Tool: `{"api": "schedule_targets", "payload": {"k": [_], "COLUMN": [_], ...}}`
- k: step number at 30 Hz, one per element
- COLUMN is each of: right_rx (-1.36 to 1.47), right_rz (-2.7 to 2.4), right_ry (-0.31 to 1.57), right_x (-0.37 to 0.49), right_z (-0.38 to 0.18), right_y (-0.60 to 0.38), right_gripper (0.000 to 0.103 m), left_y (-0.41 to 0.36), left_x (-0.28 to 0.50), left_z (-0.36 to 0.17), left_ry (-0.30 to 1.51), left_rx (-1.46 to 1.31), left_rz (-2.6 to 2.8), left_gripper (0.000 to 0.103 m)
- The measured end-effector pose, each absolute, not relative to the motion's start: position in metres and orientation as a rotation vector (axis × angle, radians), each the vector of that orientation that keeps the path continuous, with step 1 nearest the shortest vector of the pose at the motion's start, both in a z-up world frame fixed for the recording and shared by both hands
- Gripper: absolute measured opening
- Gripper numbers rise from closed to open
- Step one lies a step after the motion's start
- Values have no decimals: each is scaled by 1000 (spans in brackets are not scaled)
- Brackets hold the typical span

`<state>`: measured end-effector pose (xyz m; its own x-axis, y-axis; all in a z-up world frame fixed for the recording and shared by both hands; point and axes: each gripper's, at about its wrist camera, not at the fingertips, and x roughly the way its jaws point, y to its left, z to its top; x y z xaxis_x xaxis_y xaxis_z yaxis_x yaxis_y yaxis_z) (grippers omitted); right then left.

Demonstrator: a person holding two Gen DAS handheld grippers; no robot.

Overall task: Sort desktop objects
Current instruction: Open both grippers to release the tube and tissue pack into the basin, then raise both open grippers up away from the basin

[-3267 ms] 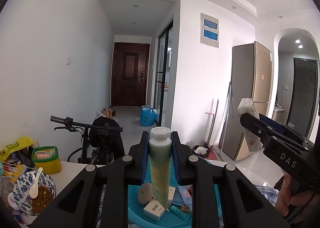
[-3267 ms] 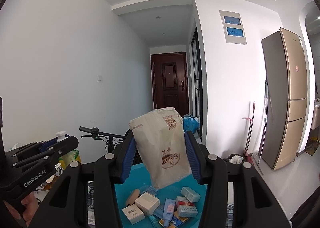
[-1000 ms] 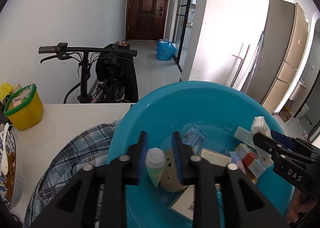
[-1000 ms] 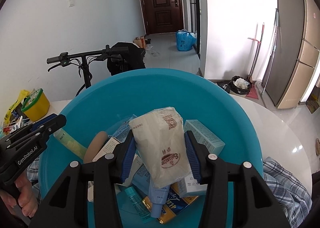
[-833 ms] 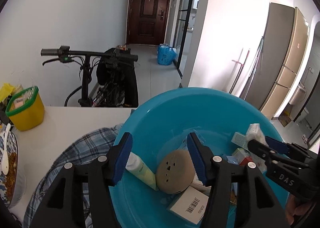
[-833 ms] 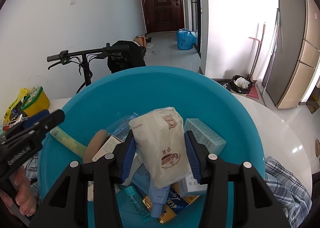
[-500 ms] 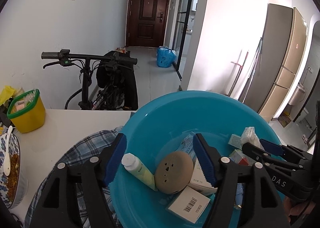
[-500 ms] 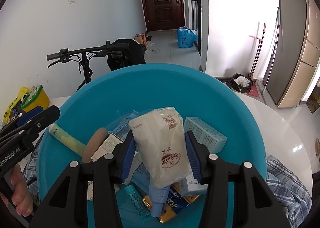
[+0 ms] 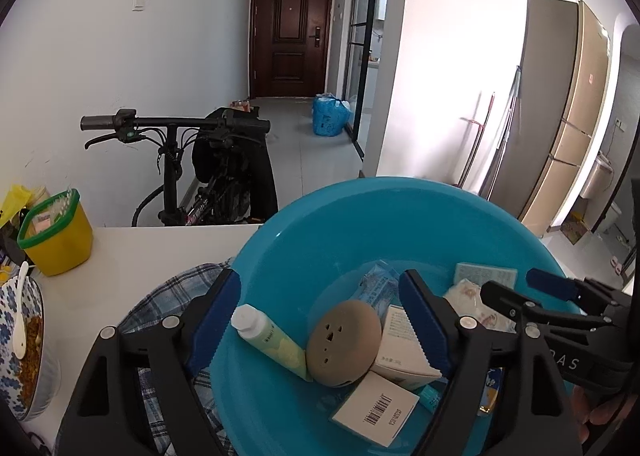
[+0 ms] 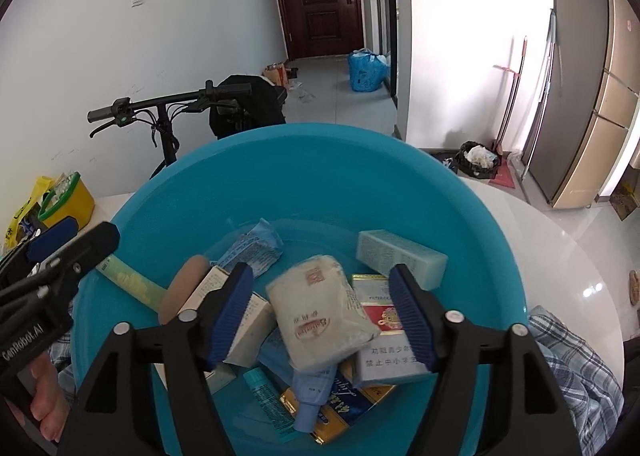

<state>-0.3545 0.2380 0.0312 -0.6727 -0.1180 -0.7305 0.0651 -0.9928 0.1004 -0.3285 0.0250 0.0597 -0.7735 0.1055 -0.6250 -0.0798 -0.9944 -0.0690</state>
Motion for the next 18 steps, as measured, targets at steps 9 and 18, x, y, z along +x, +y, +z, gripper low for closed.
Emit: {"api": "schedule_targets", "payload": {"k": [9,18], "right_rx": [1213,1034], "right_rz": [-2839,-2943], "right_ry": [-165,-196], "right_x": [-354,-330], "right_z": [39,77], "right_y": [254,263], "right_gripper": [70,83], "left_y": [17,20], "left_x": [-320,-288], "left_z": [72,107], "left_ry": [-104,-43], "left_rx": [-958,-749], "left_rz": [2934,3037], "left_gripper": [83,83]}}
